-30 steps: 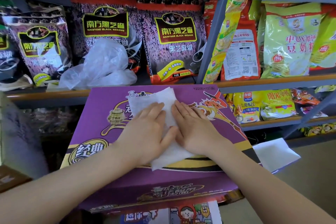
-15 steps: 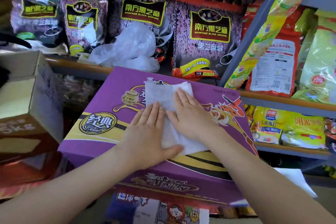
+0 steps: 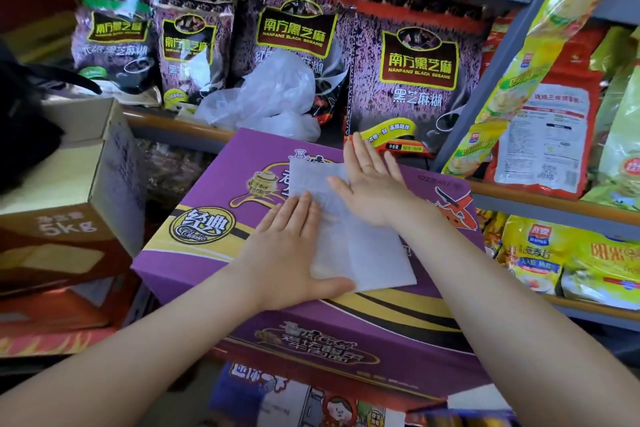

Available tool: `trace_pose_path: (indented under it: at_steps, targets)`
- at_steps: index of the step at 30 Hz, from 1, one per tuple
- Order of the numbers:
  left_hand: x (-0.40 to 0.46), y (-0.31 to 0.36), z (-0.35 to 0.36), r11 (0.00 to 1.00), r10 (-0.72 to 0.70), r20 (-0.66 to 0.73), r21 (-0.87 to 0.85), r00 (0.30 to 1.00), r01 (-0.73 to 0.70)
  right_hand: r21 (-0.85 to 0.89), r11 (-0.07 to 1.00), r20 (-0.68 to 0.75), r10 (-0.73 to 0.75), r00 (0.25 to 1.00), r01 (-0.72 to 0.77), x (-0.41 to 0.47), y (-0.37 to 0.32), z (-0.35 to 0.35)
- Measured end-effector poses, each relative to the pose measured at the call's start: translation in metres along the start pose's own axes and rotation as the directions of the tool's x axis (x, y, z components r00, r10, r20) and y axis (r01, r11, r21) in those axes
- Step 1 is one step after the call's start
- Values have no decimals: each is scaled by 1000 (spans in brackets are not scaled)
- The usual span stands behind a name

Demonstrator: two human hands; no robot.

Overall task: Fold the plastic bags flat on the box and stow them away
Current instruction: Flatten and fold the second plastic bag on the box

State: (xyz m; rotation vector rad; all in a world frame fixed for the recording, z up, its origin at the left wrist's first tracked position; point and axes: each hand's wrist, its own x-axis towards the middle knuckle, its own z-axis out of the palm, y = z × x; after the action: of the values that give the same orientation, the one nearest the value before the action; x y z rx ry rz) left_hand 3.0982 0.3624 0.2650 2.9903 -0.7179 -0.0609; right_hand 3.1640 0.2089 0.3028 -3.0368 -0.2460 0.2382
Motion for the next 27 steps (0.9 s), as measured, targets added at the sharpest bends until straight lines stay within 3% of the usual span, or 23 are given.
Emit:
trace_pose_path:
  at_steps: [3, 7, 15, 17, 20, 22, 27]
  targets:
    - [0, -1, 1, 1000, -3, -10, -14, 1000, 3, 14, 995, -128, -93, 987, 96, -47, -18, 9]
    - [0, 0, 0, 1000, 3, -15, -1, 1000, -3, 87, 994, -7, -72, 997, 73, -75, -20, 38]
    - [-2, -6, 0, 999, 36, -16, -33, 999, -37, 35, 999, 11, 12, 1000, -12, -62, 26, 36]
    - [-5, -11, -2, 992, 102, -49, -76, 994, -105, 73, 997, -8, -36, 999, 37, -63, 31, 28]
    - [-12, -20, -3, 955, 242, -141, -140, 960, -261, 134, 972, -159, -169, 973, 191, -80, 33, 18]
    - [-19, -26, 1, 939, 308, -192, -94, 932, -330, 119, 959, -208, -231, 951, 259, -92, 32, 14]
    - [-29, -37, -2, 925, 371, -174, -15, 912, -379, 73, 952, 20, -298, 954, 296, -98, 35, 15]
